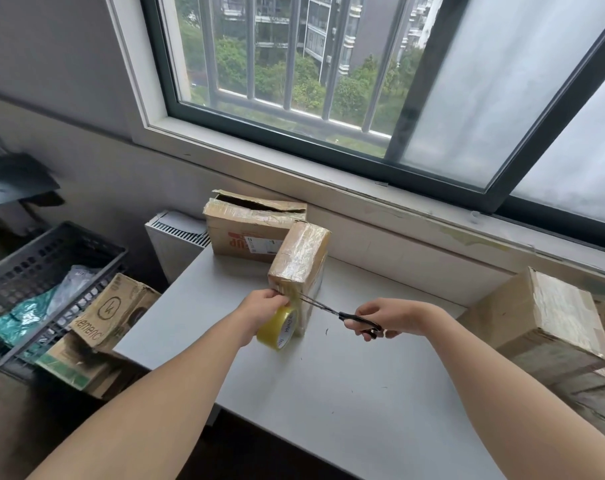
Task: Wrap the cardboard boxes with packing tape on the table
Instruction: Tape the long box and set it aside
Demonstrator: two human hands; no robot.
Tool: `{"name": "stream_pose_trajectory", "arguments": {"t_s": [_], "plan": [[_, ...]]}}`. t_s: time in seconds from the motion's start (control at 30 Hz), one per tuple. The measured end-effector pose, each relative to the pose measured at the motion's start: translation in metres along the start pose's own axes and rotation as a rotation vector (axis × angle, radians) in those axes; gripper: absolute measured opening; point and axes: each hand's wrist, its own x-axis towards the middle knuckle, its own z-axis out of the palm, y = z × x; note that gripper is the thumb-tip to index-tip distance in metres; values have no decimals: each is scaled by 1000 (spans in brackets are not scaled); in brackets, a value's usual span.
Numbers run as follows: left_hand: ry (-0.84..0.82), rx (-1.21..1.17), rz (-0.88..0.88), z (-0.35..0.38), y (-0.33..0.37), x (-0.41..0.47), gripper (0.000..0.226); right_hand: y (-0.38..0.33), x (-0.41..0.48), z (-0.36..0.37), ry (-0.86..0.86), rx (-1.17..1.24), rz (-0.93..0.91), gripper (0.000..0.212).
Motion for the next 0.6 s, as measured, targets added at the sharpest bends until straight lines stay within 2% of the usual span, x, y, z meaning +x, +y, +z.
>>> {"name": "stream_pose_trajectory", "arguments": {"t_s": [0.2, 0.37, 0.6], "plan": [[-33, 31, -26, -5, 4, 2, 11, -3, 3, 2, 5, -26, -4, 57], [-66, 49, -44, -6, 7, 5, 21, -9, 7, 4, 8, 19, -49, 39], [-50, 17, -48, -8, 4, 9, 17, -11, 10, 8, -20, 88, -79, 37]]}}
